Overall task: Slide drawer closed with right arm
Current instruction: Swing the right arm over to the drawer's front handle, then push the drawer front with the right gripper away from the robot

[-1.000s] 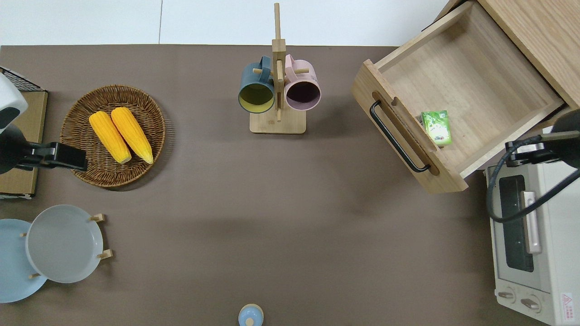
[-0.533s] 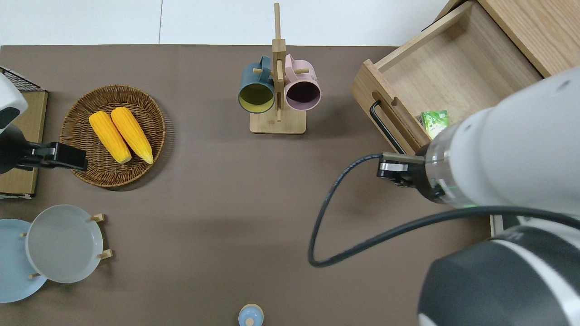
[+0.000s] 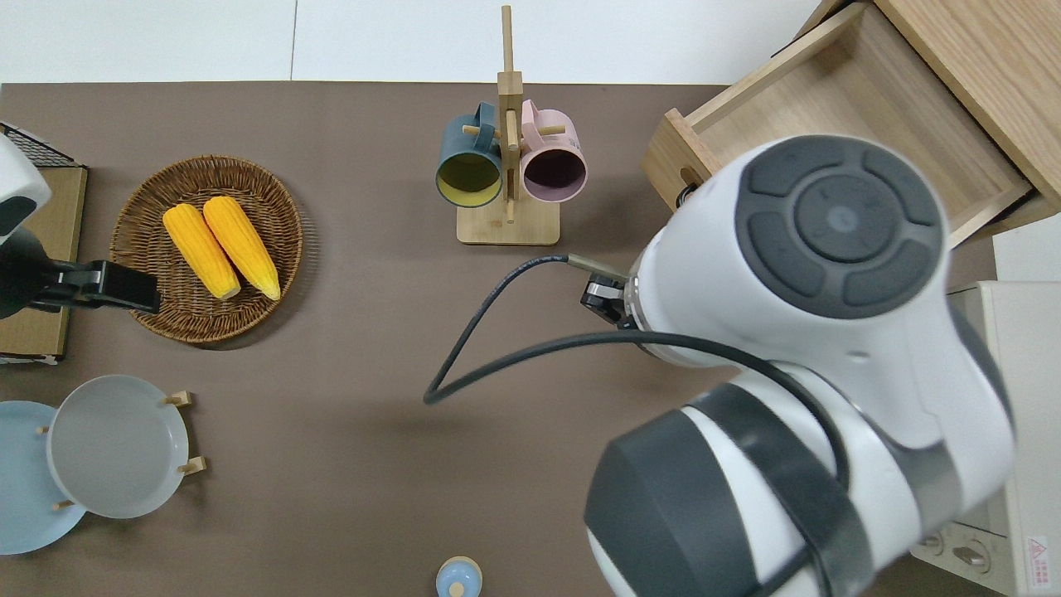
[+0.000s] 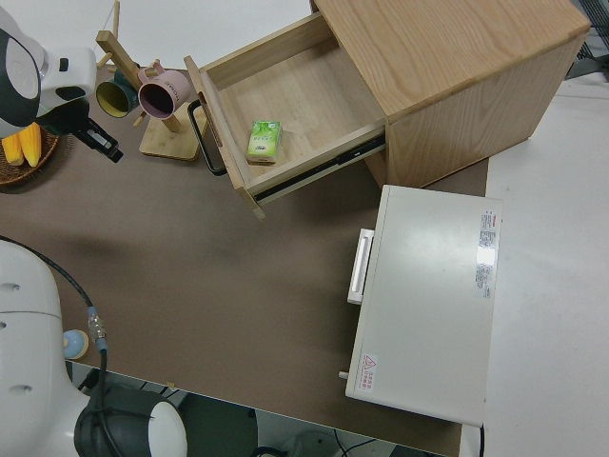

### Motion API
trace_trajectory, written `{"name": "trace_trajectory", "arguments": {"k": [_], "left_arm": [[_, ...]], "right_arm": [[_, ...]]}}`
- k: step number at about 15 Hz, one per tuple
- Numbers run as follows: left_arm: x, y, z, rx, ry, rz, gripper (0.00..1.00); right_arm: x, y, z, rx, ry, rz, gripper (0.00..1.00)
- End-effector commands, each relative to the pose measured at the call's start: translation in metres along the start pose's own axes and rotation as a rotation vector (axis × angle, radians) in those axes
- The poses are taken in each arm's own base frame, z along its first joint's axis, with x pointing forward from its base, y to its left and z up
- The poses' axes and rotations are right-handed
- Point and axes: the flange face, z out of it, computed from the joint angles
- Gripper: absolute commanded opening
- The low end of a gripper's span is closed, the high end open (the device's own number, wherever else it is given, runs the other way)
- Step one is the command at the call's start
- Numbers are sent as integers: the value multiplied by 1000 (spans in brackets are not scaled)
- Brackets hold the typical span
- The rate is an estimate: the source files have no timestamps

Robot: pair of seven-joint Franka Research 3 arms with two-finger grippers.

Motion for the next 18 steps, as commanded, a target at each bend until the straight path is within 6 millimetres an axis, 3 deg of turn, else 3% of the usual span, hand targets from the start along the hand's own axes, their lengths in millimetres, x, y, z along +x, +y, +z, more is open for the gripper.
{"name": "trace_trajectory", "arguments": {"k": [1,9,18], "left_arm": [[-3,1,-5,18,-6,-6,993],[-3,1,-6,18,-4,-6,993],[-3,1,-6,18,-4,-6,993]], "right_arm": [[18,-16,36,7,-30,116,0],[47,-3,109,-19,-67,322,0],[83,19,117,27,-30,398,0]]}}
